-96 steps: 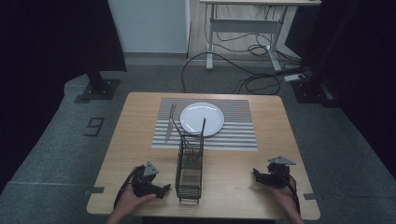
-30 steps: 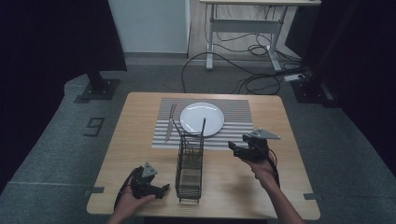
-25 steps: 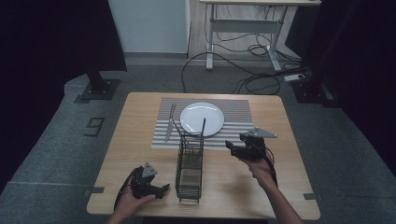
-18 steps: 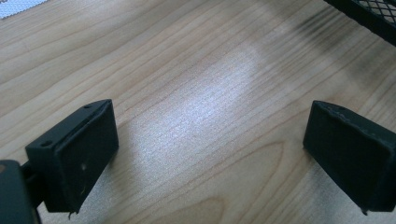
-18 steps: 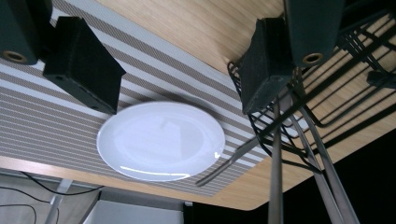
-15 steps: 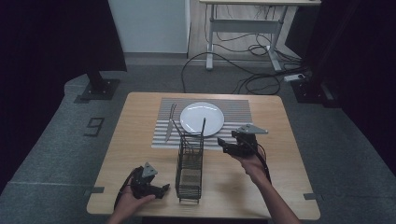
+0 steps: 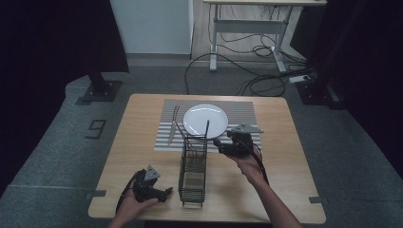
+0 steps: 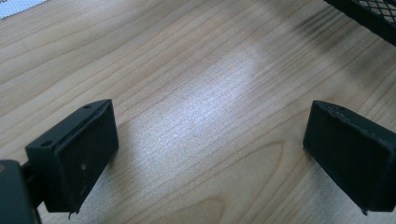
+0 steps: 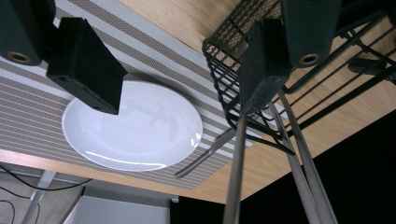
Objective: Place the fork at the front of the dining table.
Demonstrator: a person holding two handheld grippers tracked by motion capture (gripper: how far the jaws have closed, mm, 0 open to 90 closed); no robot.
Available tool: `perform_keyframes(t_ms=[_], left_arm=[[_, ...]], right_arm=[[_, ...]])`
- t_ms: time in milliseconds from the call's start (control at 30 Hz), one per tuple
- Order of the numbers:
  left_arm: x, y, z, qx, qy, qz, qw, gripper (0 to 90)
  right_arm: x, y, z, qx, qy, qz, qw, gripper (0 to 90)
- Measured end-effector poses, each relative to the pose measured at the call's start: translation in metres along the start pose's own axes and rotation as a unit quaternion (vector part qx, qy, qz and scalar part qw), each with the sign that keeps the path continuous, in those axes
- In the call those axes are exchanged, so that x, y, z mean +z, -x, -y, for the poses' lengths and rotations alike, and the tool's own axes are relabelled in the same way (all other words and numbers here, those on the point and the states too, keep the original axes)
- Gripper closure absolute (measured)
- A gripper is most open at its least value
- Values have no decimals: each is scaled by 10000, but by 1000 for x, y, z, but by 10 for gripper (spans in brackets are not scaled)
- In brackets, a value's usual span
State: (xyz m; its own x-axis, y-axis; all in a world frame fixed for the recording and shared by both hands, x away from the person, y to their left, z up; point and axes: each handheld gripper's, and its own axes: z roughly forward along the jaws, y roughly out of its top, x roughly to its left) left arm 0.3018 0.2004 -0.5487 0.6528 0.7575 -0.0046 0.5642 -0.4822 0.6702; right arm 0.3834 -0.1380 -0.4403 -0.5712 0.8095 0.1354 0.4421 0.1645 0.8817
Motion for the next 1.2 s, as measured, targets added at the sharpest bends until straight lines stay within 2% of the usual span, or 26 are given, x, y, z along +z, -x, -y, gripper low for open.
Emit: perform_keyframes(t_ms=[367, 667, 900, 1133, 1200], left_arm=[[0, 0, 0, 1, -2, 9, 10000, 32], [0, 0, 0, 7, -3, 11, 10000, 32], [-1, 0, 1, 20, -17, 14, 10000, 33], [-1, 0, 1, 28, -18, 23, 10000, 33], [-1, 0, 1, 33, -13, 32, 10000, 33]], right_arm=[[9, -9, -7, -71, 46, -104, 9999, 329], [23, -17, -10, -116, -17, -198, 9997, 362], [33, -21, -14, -118, 93, -183, 9997, 408], [43, -26, -17, -216, 71, -202, 9995, 443], [44, -25, -17, -174, 89, -320, 9993, 487]])
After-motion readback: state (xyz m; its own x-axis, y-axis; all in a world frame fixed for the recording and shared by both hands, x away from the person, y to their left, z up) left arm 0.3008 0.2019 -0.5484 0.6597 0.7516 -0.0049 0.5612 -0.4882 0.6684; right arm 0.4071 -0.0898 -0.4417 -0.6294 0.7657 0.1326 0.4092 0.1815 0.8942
